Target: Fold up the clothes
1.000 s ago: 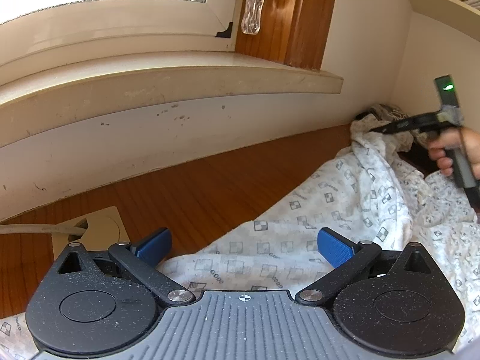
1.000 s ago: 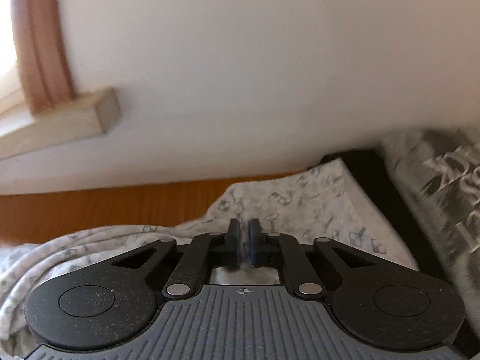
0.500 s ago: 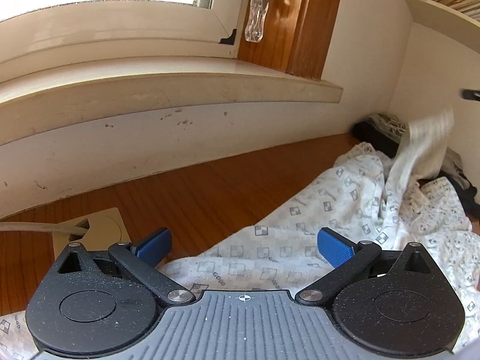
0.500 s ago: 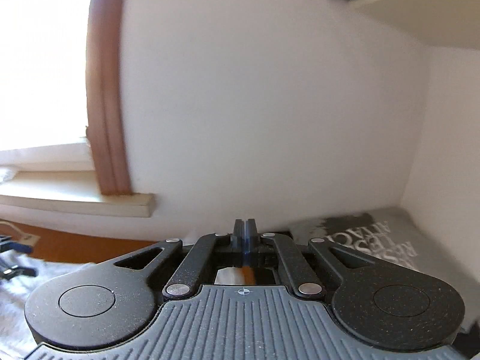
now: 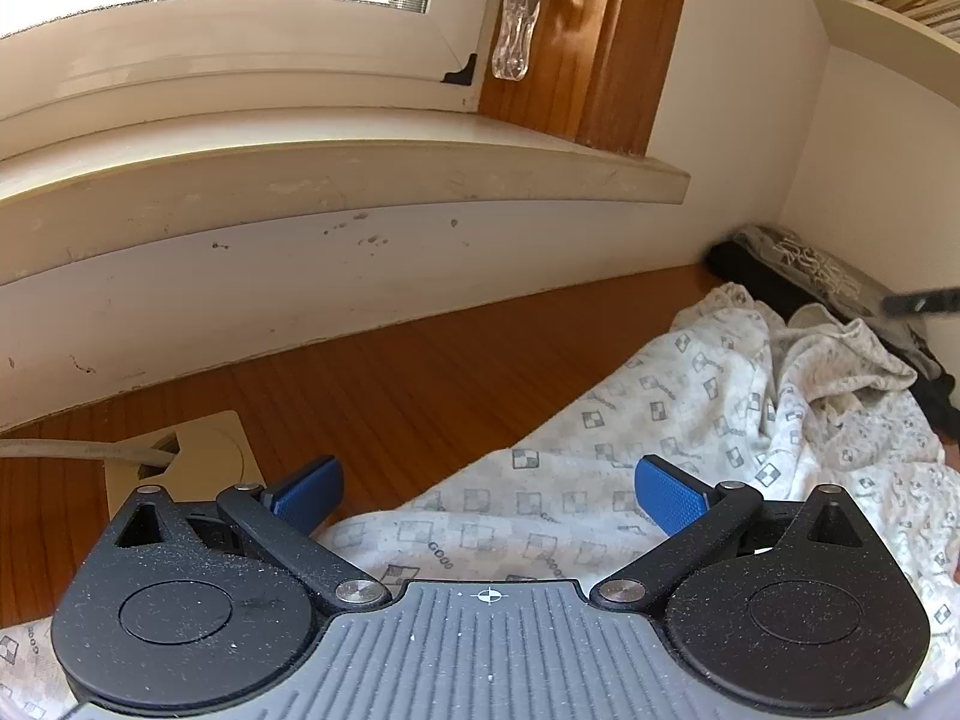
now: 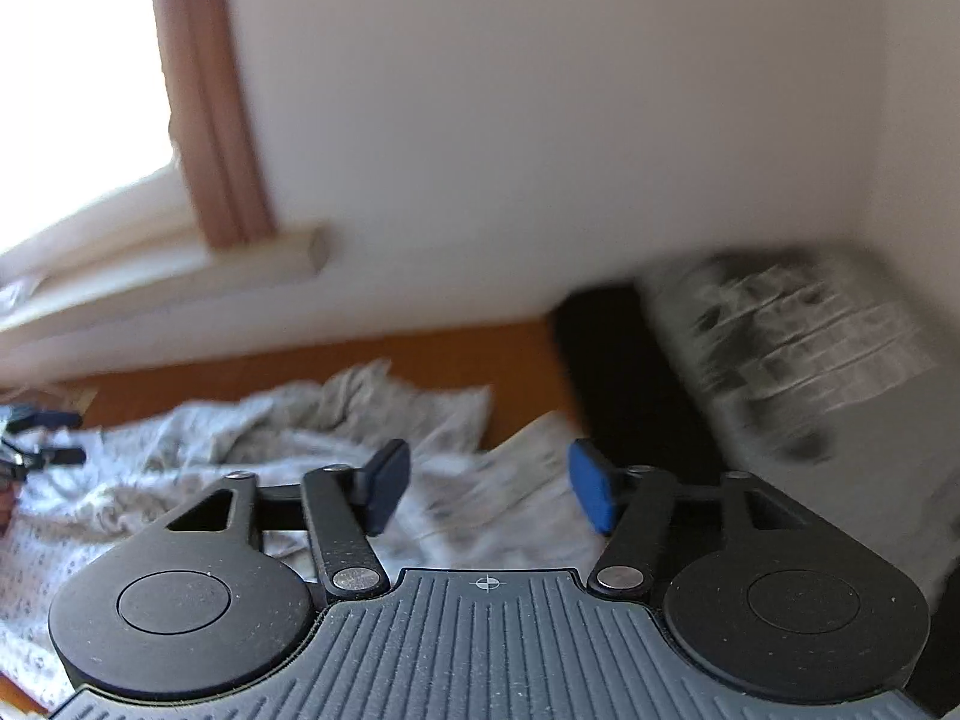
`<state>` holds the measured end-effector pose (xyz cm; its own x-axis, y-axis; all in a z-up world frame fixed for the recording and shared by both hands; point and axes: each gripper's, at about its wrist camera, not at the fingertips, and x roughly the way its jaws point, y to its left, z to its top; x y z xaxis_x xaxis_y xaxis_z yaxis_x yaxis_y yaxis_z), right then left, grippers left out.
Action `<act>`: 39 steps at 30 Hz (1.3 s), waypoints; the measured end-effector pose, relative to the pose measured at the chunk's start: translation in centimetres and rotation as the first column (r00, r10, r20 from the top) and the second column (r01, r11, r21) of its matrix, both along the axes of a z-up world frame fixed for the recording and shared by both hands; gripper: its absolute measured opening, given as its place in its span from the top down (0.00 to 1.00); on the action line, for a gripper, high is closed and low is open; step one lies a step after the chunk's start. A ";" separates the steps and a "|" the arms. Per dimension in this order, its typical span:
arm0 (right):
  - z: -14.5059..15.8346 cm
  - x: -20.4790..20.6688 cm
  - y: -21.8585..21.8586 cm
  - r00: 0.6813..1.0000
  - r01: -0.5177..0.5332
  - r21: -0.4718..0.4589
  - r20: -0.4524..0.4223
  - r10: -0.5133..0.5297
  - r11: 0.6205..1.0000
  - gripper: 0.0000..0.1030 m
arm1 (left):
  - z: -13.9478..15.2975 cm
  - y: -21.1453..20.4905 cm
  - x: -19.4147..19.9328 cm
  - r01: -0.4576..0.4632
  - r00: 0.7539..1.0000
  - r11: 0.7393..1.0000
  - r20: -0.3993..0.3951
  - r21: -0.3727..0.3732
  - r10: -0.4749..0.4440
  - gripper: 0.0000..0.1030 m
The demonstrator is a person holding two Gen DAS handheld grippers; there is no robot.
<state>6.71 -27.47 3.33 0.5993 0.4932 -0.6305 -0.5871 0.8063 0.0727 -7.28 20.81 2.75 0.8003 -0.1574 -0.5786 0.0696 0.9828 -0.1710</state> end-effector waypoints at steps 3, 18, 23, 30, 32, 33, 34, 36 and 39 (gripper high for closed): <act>-2.6 0.2 2.1 1.000 0.002 -0.104 0.004 -0.002 0.995 0.30 | 0.0 0.0 0.0 0.004 1.000 1.000 0.003 0.000 -0.004 0.00; 7.7 -6.9 -6.0 0.969 0.113 -0.081 0.230 -0.091 0.990 0.90 | -0.1 0.5 0.0 -0.001 1.000 1.000 0.014 -0.014 0.001 0.00; 9.2 -9.5 -9.4 0.972 0.127 -0.103 0.210 -0.103 0.987 0.89 | 0.1 0.8 0.0 0.007 1.000 0.999 0.010 -0.032 -0.006 0.00; 5.7 -8.7 -9.7 0.993 0.087 -0.107 0.093 -0.077 0.990 0.75 | 0.1 0.9 0.2 0.005 1.000 0.999 -0.004 -0.037 -0.005 0.00; 5.2 -8.5 -8.5 0.993 0.071 -0.099 0.104 -0.061 0.992 0.72 | 0.0 0.9 0.3 0.006 1.000 0.999 -0.007 -0.035 -0.006 0.00; 5.0 -8.3 -7.7 0.994 0.048 -0.091 0.104 -0.039 0.995 0.69 | 0.0 0.9 0.3 0.006 1.000 0.999 -0.006 -0.035 -0.007 0.00; 4.7 -8.1 -6.8 0.995 0.024 -0.087 0.095 -0.015 0.996 0.68 | 0.0 0.9 0.3 0.006 1.000 0.999 -0.006 -0.035 -0.007 0.00; 4.0 -7.8 -4.6 0.996 -0.015 -0.102 0.086 0.024 0.995 0.68 | 0.0 0.9 0.3 0.005 1.000 0.999 -0.005 -0.033 -0.006 0.00; 2.8 -7.3 -1.4 0.993 -0.090 -0.102 0.065 0.097 0.991 0.66 | -0.1 0.9 0.3 0.006 1.000 0.999 -0.006 -0.032 -0.006 0.00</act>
